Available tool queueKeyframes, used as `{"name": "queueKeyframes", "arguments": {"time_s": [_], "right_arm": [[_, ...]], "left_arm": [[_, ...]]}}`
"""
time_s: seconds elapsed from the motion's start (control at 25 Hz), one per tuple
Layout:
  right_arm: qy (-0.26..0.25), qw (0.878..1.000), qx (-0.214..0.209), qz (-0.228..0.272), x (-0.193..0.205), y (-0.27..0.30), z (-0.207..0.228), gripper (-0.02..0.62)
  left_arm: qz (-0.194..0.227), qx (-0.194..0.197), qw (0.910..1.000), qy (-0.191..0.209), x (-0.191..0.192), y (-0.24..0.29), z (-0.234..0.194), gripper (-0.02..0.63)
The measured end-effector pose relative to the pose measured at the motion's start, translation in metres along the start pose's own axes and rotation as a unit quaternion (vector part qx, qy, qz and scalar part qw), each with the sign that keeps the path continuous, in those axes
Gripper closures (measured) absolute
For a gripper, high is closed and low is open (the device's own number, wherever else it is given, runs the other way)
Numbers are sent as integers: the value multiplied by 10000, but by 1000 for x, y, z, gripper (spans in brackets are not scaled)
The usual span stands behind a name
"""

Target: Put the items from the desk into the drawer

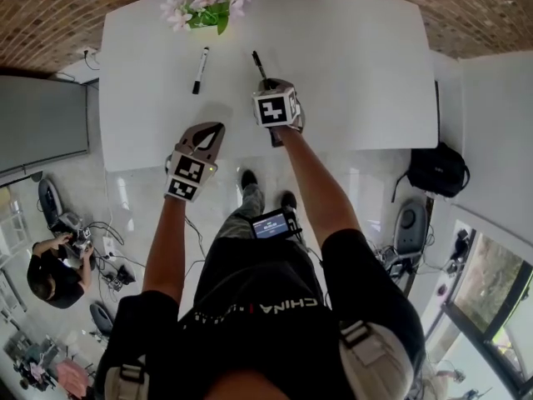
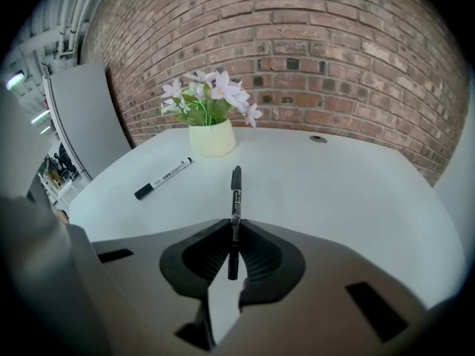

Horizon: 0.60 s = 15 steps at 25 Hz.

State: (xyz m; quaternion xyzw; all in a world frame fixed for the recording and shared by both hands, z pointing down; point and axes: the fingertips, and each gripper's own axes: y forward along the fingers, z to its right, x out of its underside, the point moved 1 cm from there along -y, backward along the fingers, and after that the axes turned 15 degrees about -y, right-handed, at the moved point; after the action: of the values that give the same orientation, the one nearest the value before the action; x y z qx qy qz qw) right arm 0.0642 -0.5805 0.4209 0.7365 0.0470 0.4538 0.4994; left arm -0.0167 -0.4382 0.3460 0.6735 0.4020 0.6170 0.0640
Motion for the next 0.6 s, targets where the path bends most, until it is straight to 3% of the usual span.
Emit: {"name": "queueKeyframes", "arguments": {"time_s": [0.28, 0.48, 0.6], "right_arm": [[-237, 9990, -165, 341, -5, -61, 6, 549], [-451, 9952, -340, 799, -8, -121, -1, 549], [-692, 9920, -380, 981, 0, -157, -6, 549]], "left_arm": [[119, -273, 9995, -130, -34, -4, 15, 594], [318, -178, 9987, -367, -54, -5, 44, 594], [404, -174, 9985, -317, -62, -8, 67, 594]]}}
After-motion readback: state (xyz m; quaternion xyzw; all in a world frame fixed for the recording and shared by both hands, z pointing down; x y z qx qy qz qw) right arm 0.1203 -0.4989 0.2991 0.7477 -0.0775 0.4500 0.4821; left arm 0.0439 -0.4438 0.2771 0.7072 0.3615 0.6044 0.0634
